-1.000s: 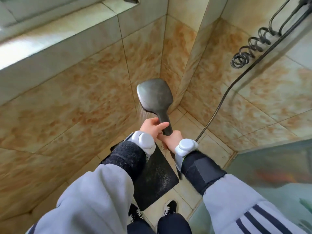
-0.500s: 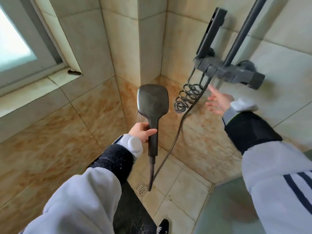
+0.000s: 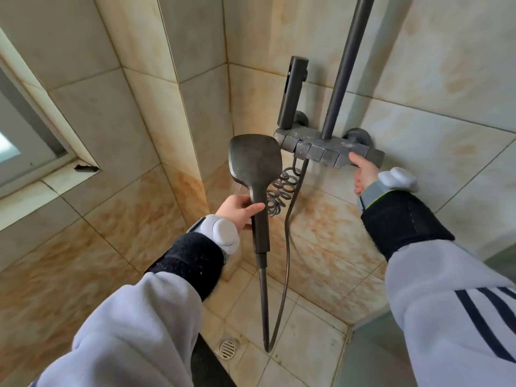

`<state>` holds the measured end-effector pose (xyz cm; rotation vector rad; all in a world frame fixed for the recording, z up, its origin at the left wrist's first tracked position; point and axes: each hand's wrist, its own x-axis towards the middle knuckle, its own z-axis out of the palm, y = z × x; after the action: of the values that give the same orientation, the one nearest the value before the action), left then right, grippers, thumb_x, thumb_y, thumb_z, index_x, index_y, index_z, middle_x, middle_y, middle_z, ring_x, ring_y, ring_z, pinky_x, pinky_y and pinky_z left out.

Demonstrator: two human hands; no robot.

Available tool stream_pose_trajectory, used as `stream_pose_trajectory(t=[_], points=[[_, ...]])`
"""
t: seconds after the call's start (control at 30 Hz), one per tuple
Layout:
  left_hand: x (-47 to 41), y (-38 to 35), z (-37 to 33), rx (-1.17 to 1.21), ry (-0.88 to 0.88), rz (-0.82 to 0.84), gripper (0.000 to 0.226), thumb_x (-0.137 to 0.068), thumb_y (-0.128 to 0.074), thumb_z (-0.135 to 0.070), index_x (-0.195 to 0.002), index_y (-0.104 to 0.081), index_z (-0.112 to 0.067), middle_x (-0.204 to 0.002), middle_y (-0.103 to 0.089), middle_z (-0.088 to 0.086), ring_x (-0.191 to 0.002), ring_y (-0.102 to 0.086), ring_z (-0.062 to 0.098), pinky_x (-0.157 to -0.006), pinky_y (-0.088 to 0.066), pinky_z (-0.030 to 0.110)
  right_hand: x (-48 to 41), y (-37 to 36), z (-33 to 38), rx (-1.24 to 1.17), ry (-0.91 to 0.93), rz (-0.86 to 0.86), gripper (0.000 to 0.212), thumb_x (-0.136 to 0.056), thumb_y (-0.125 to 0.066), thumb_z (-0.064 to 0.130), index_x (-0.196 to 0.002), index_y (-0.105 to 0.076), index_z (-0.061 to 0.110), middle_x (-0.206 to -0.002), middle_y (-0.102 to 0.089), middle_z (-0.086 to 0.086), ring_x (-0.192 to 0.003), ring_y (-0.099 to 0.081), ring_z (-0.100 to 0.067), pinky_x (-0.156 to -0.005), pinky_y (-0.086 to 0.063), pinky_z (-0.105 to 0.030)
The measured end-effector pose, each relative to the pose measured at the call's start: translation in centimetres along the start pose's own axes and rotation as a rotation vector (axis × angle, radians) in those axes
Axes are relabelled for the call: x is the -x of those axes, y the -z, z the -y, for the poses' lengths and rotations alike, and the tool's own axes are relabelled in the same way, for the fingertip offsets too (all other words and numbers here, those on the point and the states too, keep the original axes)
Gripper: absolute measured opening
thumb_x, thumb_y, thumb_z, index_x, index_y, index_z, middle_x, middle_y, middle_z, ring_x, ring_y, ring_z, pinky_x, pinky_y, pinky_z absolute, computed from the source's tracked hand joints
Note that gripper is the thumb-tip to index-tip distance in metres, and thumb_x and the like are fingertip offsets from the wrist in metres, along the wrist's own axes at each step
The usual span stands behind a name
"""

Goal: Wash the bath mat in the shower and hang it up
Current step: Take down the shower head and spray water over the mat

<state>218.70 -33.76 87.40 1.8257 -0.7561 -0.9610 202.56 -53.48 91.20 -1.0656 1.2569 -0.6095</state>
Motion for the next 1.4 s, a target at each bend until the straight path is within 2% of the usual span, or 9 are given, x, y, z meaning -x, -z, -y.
stream_pose_trajectory(t=[0.2,0.47,0.63,0.73,0.9,1.0,1.1,1.23,1.4], points=[[-0.2,-0.7,-2.4,-0.016,-0.064,0.059,0.016,-0.094,-0.055,-0.015,-0.106,-0.060,-0.005,-0.083,-0.065,-0.001,-0.077,-0.064,0.011,-0.070,-0.057,0.024,0.6,0.2,-0.6,0.104,0.004,0.028,0.047,-0.095,-0.048,0.046,-0.062,-0.030,0.018,-0.041,-0.033,0.004,-0.015,-0.023,-0.003,-0.022,-0.016,-0.008],[-0.5,-2.6,-11.8,-0.200,-0.289,0.193,0.020,-0.093,-0.056,-0.019,-0.106,-0.061,-0.005,-0.090,-0.066,0.005,-0.089,-0.064,0.022,-0.080,-0.056,0.030,7.9,1.4,4.2,0.433,0.232,0.319,0.038,-0.088,-0.058,0.049,-0.098,-0.069,0.014,-0.091,-0.068,0.003,-0.074,-0.058,-0.012,-0.064,-0.043,-0.020],[0.3,-4.3,-17.9,-0.312,-0.458,0.207,0.025,-0.094,-0.054,-0.023,-0.112,-0.062,-0.008,-0.102,-0.068,0.008,-0.096,-0.065,0.023,-0.086,-0.056,0.032,10.3,2.3,9.5,0.484,0.466,0.173,0.018,-0.080,-0.073,0.035,-0.080,-0.070,0.018,-0.074,-0.065,0.002,-0.068,-0.058,-0.013,-0.063,-0.046,-0.023],[0.4,-5.0,-20.9,-0.317,-0.545,0.168,0.027,-0.094,-0.054,-0.024,-0.110,-0.063,-0.004,-0.105,-0.069,0.017,-0.099,-0.065,0.032,-0.090,-0.054,0.043,11.1,3.1,12.4,0.388,0.473,0.098,0.020,-0.080,-0.075,0.025,-0.093,-0.069,0.011,-0.085,-0.065,-0.003,-0.079,-0.062,-0.015,-0.072,-0.051,-0.024],[0.7,-5.7,-24.2,-0.182,-0.609,0.164,0.032,-0.097,-0.050,-0.022,-0.112,-0.061,0.003,-0.094,-0.062,0.008,-0.084,-0.061,0.015,-0.075,-0.052,0.017,12.3,3.6,16.2,0.302,0.469,0.090,0.008,-0.083,-0.071,0.015,-0.084,-0.064,0.015,-0.082,-0.067,0.001,-0.070,-0.062,-0.005,-0.057,-0.049,-0.017],[1.0,-6.4,-25.6,-0.089,-0.656,0.199,0.028,-0.097,-0.050,-0.023,-0.104,-0.060,0.002,-0.093,-0.061,0.011,-0.086,-0.060,0.018,-0.078,-0.055,0.024,13.4,4.5,17.7,0.263,0.511,0.040,0.014,-0.086,-0.067,0.011,-0.075,-0.059,0.016,-0.074,-0.062,0.002,-0.065,-0.058,-0.004,-0.047,-0.052,-0.010],[1.3,-6.7,-26.6,0.028,-0.661,0.206,0.027,-0.093,-0.055,-0.028,-0.103,-0.058,-0.003,-0.092,-0.061,0.008,-0.084,-0.062,0.015,-0.073,-0.057,0.022,14.6,4.7,19.6,0.219,0.558,0.030,0.005,-0.089,-0.063,0.007,-0.087,-0.060,0.010,-0.075,-0.059,-0.001,-0.066,-0.057,-0.006,-0.059,-0.055,-0.014],[1.1,-5.7,-25.5,-0.006,-0.474,0.429,0.036,-0.086,-0.065,-0.023,-0.117,-0.053,-0.007,-0.103,-0.064,0.005,-0.093,-0.065,0.016,-0.082,-0.058,0.030,15.5,4.4,23.1,0.159,0.603,0.022,0.027,-0.093,-0.057,0.005,-0.119,-0.052,0.000,-0.077,-0.056,-0.002,-0.066,-0.054,-0.008,-0.071,-0.055,-0.022],[0.9,-3.9,-25.4,-0.204,-0.562,0.369,0.002,-0.089,-0.062,-0.014,-0.090,-0.062,-0.016,-0.088,-0.065,-0.002,-0.082,-0.064,0.008,-0.074,-0.055,0.018,16.5,2.7,28.5,0.101,0.726,0.012,0.004,-0.097,-0.050,0.007,-0.096,-0.047,0.010,-0.098,-0.058,-0.004,-0.098,-0.057,-0.016,-0.089,-0.051,-0.022]])
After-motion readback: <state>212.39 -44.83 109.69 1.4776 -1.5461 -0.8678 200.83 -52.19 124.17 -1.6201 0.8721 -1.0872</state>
